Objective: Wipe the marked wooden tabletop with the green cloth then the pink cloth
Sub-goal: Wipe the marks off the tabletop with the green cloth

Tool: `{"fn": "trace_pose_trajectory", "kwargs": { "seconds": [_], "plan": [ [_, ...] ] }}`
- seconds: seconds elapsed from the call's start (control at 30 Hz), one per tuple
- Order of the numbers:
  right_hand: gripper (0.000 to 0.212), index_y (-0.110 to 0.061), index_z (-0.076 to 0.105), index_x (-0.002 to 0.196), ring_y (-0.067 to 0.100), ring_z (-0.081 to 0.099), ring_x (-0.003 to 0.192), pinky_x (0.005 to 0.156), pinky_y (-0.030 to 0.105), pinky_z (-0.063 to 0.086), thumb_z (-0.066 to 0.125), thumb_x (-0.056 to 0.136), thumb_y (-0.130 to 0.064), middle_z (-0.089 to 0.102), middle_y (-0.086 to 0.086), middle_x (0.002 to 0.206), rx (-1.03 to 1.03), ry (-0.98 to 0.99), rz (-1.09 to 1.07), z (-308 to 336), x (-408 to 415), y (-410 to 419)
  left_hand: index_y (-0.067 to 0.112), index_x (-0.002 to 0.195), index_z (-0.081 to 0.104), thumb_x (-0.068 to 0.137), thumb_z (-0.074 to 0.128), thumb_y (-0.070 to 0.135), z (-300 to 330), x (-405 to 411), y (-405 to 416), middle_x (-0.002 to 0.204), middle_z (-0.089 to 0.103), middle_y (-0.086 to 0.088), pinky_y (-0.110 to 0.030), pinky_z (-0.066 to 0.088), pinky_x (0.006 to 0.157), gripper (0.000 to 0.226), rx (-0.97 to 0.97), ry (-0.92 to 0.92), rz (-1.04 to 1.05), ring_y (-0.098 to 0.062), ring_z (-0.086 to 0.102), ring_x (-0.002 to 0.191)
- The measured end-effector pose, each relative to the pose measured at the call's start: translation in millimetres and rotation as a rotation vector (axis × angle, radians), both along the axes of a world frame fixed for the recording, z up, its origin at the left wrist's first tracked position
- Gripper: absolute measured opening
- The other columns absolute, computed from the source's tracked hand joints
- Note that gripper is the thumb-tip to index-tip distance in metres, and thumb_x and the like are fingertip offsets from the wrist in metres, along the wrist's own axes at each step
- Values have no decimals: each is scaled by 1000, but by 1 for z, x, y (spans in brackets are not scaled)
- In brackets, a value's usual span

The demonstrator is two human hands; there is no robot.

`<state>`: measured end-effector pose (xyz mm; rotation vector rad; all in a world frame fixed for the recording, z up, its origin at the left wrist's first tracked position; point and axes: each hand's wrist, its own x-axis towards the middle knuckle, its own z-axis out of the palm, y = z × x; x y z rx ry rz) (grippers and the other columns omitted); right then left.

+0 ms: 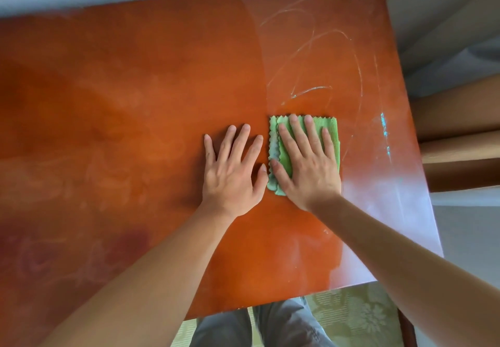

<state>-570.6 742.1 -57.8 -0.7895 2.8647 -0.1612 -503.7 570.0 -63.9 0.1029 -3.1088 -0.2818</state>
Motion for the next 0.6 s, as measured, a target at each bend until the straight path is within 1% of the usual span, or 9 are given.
{"fn": "trace_pose_trajectory", "kwargs": {
  "seconds": [0.1, 0.23, 0.3, 0.4, 0.5, 0.6],
  "plan": [
    [72, -21, 15, 164, 25, -3, 158, 127, 52, 5, 20, 104, -60, 9, 3, 171, 10, -15, 8, 0, 15, 4, 21, 149, 50, 98, 42, 46, 1, -1, -1, 162, 36, -10, -70, 19, 118, 57, -4, -11, 0, -33, 29, 151],
    [73, -21, 18, 163, 26, -1, 158, 127, 51, 4, 24, 102, -61, 11, 4, 171, 22, -9, 29, 2, 8, 2, 22, 150, 49, 98, 41, 47, 4, -2, -2, 163, 35, -9, -68, 18, 119, 58, 4, -41, 4, -32, 28, 152],
    [73, -21, 19, 163, 26, -1, 158, 127, 50, 4, 23, 102, -62, 12, 3, 171, 25, -9, 42, 2, -6, -1, 23, 148, 51, 97, 42, 47, 7, -3, -3, 163, 35, -9, -65, 18, 120, 57, 6, -47, 6, -32, 31, 151],
    [74, -22, 18, 163, 26, 0, 158, 127, 51, 6, 22, 101, -61, 12, 4, 171, 24, -11, 19, 4, -35, -11, 24, 142, 54, 93, 47, 45, 9, -14, -9, 164, 32, -8, -59, 22, 116, 54, 32, -26, -14, -31, 36, 147],
    [74, -22, 18, 163, 26, 1, 158, 127, 52, 7, 20, 101, -62, 11, 4, 171, 38, 1, 21, 2, -62, -20, 24, 143, 53, 94, 48, 45, 6, -39, -21, 165, 29, -7, -59, 18, 117, 53, 27, -10, -18, -30, 29, 151],
    [75, -23, 16, 163, 26, 0, 158, 127, 52, 6, 16, 101, -65, 10, 3, 171, 56, 20, 32, 0, -79, -25, 25, 147, 49, 97, 45, 48, 3, -76, -28, 167, 26, -7, -61, 11, 119, 55, 19, -13, 13, -30, 22, 154]
  ]
}}
